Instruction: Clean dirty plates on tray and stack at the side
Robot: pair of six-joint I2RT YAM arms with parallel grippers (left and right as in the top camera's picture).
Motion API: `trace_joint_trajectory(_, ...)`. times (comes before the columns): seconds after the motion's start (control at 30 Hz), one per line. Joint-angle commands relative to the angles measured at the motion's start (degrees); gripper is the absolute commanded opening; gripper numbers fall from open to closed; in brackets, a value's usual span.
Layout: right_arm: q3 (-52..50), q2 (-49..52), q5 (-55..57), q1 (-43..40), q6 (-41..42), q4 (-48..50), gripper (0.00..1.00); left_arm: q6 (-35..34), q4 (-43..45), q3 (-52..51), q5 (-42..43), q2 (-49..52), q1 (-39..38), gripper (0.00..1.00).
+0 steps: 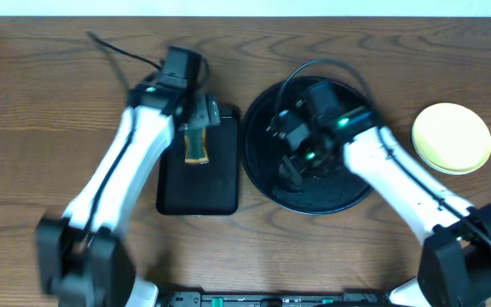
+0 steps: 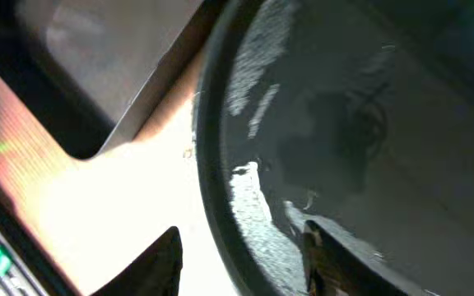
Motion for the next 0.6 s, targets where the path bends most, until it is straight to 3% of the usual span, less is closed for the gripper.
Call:
trace_joint_trajectory(0.0,-3.39,0.39,6.56,5.55,3.04,0.74,0.37,-0.28,-1.68,1.84,-0.92,-7.58,0.09,0.98)
trace_joint_trajectory(0.1,-6.40,0.39,10.23,10.08,4.92,1.70,0.27,-0.28,-4.09,1.84,-0.92,-10.67,0.09,0.98)
trace_joint_trajectory(0.27,-10.27,0.39,11.10,15.39,5.42,4.52,0.27,-0.26,-6.56,1.77,-0.94,-10.73,0.09,0.98)
trace_joint_trajectory(0.57,-13.86,0.39,23.47,19.34,5.38,10.21,0.27,-0.26,-7.23,1.68,-0.96,-9.29,0.09,0.98)
